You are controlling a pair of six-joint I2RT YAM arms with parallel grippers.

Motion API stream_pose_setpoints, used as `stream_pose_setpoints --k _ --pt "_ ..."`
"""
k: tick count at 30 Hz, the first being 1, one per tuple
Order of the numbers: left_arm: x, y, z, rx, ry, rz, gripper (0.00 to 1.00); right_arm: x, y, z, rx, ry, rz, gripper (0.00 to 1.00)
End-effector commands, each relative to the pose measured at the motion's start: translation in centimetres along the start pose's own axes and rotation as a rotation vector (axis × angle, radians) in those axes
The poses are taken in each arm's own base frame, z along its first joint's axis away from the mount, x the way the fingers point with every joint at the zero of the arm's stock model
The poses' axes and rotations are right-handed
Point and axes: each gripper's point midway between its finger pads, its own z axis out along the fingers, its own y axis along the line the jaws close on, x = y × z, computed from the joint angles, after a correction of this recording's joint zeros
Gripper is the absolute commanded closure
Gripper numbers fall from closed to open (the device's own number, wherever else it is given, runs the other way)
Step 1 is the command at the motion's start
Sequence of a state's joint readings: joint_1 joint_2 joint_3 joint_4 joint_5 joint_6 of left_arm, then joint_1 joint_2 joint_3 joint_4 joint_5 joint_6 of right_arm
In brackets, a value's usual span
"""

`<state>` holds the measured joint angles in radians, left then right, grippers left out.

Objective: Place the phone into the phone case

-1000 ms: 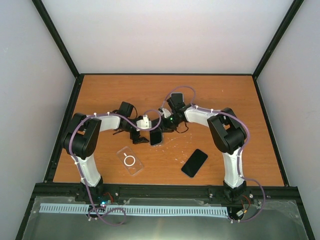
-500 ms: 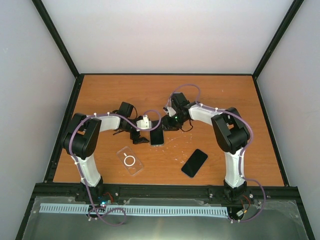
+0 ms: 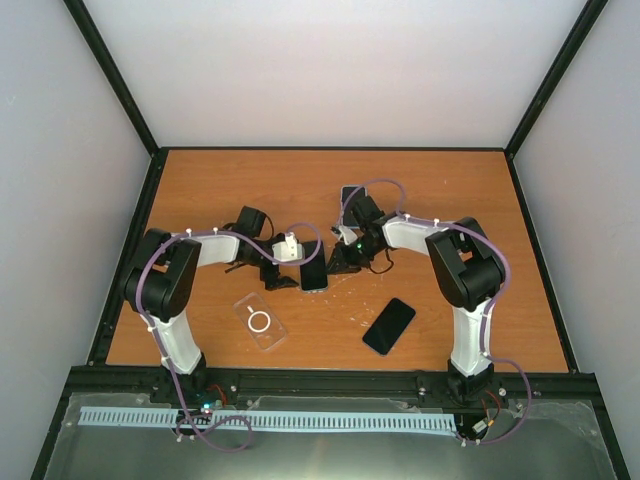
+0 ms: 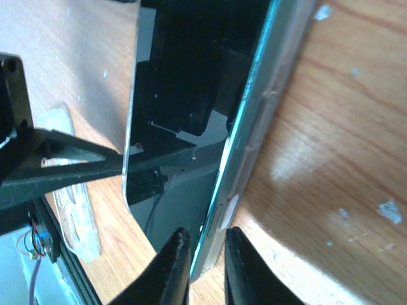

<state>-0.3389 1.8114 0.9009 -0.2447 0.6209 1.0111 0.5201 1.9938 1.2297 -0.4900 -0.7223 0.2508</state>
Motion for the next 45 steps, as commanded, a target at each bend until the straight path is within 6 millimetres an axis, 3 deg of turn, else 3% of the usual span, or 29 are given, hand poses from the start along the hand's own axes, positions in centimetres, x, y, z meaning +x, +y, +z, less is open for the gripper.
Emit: stream_pose_setpoints --k 1,9,23,31,37,45 --pt "0.7 -0.8 0.3 0.013 0.031 0.01 0.0 0.4 0.8 0.2 -0.047 0.015 -0.012 0.87" --pt "0.7 -0.8 0.4 0.012 0.031 0.005 0.0 2.1 0.3 2.6 -0.024 0.075 -0.034 0.97" --pt "0.4 -0.7 -0.2 -0.016 0.022 -0.01 0.0 5.7 -4.5 5.5 0.215 0.185 -0.123 0.93" --pt "0.1 -0.1 -4.6 -0.08 -0.056 -0.106 0.0 6.9 -7.9 5.3 0.391 0.226 -0.139 0.94" --pt "0.6 -0.5 -6.4 -0.127 -0.073 -0.164 0.0 7.5 -9.2 5.1 0.489 0.26 -0.192 0.94" --pt "-0.7 2.3 -9.1 -0.259 -0.144 -0.245 0.0 8.3 -9.6 5.5 0.536 0.316 -0.224 0.94"
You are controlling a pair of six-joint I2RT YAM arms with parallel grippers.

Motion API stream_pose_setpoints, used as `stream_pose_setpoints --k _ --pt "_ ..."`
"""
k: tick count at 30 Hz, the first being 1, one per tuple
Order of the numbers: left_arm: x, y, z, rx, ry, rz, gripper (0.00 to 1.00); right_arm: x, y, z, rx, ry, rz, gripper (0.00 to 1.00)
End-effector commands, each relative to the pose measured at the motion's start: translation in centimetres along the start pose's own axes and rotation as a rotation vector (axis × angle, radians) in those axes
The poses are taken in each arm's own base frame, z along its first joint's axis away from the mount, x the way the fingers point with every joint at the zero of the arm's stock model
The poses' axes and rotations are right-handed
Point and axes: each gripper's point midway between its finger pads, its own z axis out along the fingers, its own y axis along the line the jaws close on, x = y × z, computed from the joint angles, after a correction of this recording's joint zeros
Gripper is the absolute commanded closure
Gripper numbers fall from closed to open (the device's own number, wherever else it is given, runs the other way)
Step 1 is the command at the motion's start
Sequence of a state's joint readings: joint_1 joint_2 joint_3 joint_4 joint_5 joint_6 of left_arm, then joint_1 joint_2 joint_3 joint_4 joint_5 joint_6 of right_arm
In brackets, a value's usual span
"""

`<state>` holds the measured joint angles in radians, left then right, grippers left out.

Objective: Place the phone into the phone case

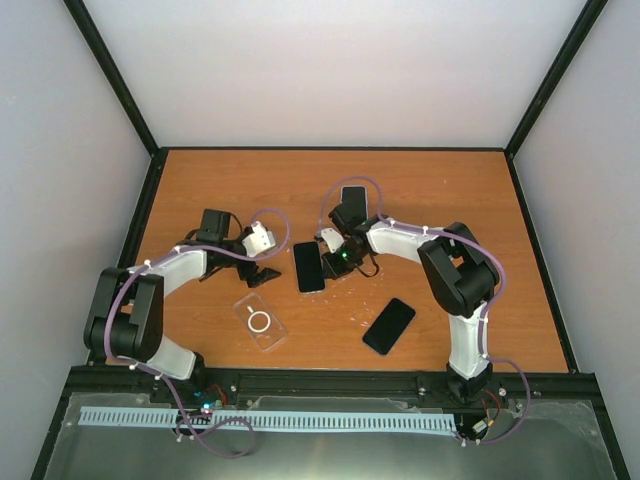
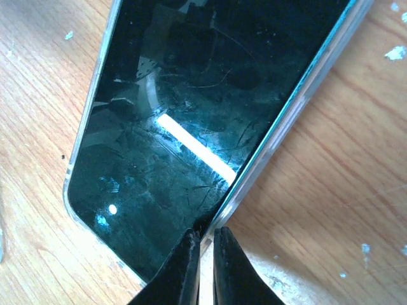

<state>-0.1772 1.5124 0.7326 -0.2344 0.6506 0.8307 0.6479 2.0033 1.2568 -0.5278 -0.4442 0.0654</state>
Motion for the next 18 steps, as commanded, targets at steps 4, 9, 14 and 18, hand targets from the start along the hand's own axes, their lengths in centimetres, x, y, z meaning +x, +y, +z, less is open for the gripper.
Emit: stream_pose_setpoints --k 4,9,14,18 --pt "-2.8 3.0 -2.0 -0.117 -0.106 -0.061 0.0 6.3 -4.4 4.0 0.223 0.216 0.0 0.84" --pt "-2.9 3.9 -2.7 -0.166 -0.116 -0.106 0.0 1.9 -2.7 1.2 0.204 0.081 -0.039 0.73" --pt "-3.2 5.3 -3.8 -0.234 -0.141 -0.158 0.0 -0.7 -0.8 -1.2 0.167 -0.019 -0.058 0.43" --pt "-3.1 5.9 -4.3 -0.271 -0.15 -0.175 0.0 -1.6 0.7 -1.9 0.109 -0.056 -0.04 0.26"
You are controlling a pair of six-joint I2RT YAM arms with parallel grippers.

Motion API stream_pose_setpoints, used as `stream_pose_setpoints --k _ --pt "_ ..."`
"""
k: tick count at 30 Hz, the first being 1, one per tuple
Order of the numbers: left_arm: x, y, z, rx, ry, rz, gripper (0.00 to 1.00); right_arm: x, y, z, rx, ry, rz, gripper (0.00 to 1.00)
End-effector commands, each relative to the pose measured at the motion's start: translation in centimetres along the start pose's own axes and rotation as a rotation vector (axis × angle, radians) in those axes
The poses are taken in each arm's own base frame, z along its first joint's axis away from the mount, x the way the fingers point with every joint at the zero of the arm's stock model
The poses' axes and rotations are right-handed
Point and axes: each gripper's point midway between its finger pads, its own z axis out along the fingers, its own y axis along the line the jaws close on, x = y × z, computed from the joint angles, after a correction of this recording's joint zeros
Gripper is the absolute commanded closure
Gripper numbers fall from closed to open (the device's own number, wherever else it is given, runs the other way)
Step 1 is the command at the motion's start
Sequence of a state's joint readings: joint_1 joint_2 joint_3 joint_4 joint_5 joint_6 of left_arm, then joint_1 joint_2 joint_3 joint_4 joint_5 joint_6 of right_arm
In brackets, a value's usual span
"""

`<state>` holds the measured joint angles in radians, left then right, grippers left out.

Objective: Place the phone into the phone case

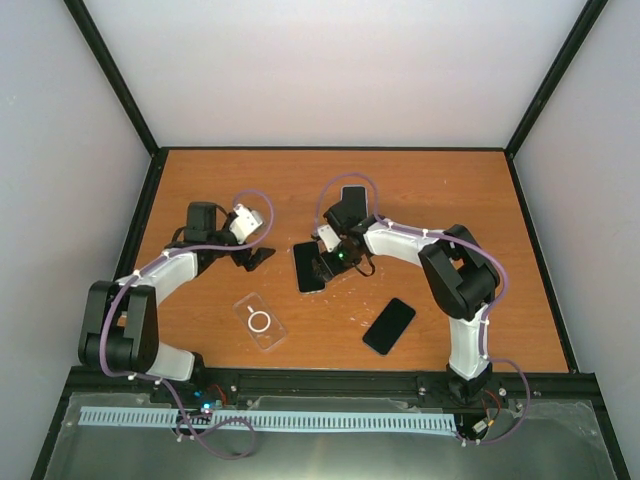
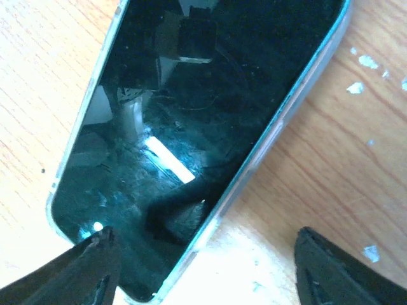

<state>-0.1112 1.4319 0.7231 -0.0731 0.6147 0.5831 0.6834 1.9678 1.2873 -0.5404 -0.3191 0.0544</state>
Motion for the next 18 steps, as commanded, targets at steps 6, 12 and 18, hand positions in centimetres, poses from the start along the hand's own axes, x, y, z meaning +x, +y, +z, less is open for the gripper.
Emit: stream_pose_setpoints --k 6,12,18 --pt "-1.6 2.4 -1.6 -0.129 -0.07 -0.055 0.0 -0.3 2.0 0.2 -0.047 0.009 0.056 0.13" --pt "-1.8 4.0 -3.2 -0.207 -0.096 -0.077 0.0 -0.3 3.2 1.9 -0.055 0.03 0.042 0.11" --pt "-1.8 5.8 -4.7 -0.273 -0.121 -0.112 0.0 -1.3 4.5 3.3 -0.035 0.035 -0.006 0.0"
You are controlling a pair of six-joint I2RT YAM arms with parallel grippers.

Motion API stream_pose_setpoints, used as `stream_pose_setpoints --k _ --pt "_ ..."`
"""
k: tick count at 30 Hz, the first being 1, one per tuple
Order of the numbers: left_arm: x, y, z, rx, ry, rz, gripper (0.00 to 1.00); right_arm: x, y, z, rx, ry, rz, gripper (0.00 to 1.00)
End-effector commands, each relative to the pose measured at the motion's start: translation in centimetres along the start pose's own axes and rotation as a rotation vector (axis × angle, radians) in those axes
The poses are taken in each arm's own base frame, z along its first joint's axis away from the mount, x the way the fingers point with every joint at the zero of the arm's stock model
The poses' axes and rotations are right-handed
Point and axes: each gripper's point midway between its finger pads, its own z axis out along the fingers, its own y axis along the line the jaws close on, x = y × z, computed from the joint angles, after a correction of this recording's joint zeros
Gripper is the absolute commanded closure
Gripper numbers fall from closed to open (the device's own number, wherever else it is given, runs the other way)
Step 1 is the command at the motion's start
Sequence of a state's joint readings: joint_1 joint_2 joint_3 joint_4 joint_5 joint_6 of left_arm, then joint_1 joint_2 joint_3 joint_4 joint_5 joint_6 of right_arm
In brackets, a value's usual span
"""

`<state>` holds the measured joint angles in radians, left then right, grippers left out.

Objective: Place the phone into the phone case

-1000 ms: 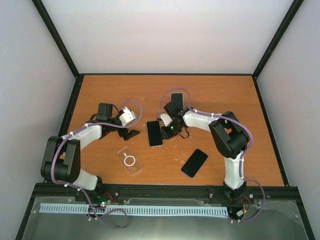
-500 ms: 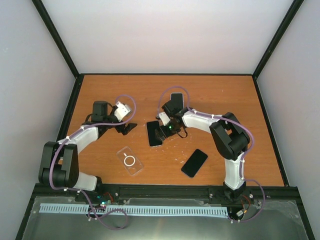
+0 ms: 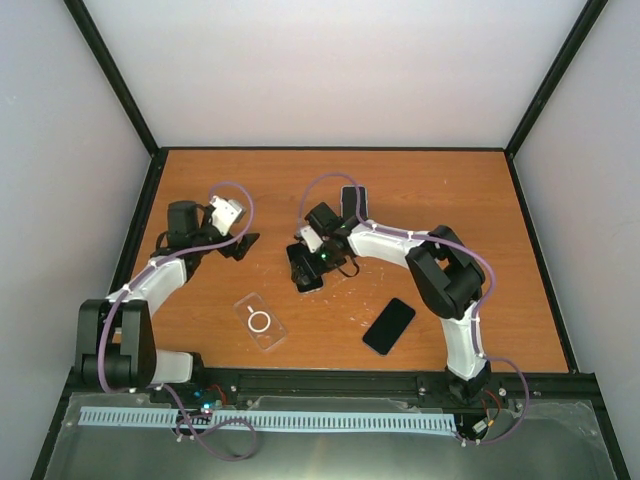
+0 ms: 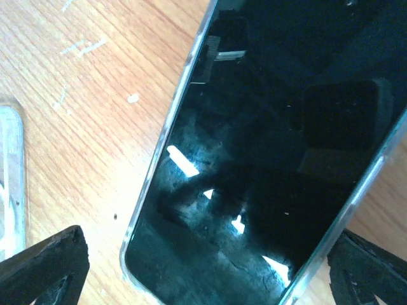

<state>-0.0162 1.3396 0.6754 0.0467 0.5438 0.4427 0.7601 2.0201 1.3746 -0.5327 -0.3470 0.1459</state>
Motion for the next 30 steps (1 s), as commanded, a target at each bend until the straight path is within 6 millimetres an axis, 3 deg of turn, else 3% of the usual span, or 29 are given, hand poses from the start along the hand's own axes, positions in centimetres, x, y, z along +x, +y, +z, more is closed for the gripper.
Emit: stream_pose_setpoints --k 1,9,15,21,24,30 --pt "-1.4 1.7 -1.0 -0.071 -0.052 -0.013 0.0 0.7 0.7 2.6 0.034 0.055 -0.025 0.0" --pt "-1.7 3.6 -1.8 -0.176 -0.057 -0.028 0.0 2.7 0.6 6.3 0.173 0.137 -0.145 0.0" --pt "-1.4 6.3 -2.8 -0.269 -0.059 -0.1 0.0 4.2 -0.2 6.9 0.27 0.159 -0.233 0.0" --pt "-0.9 6.8 -2.4 -0.262 -0.035 -0.161 0.0 5.9 -2.3 7.7 0.339 0.218 -0.294 0.05" --pt "-0.8 6.5 -1.9 -0.228 -0.018 -0.19 0.0 5.7 -2.1 7.4 0.318 0.213 -0.32 0.13" --pt "-1.0 5.2 -1.1 -0.112 -0.003 -0.251 0.0 2.0 -0.7 5.1 0.327 0.092 -0.415 0.3"
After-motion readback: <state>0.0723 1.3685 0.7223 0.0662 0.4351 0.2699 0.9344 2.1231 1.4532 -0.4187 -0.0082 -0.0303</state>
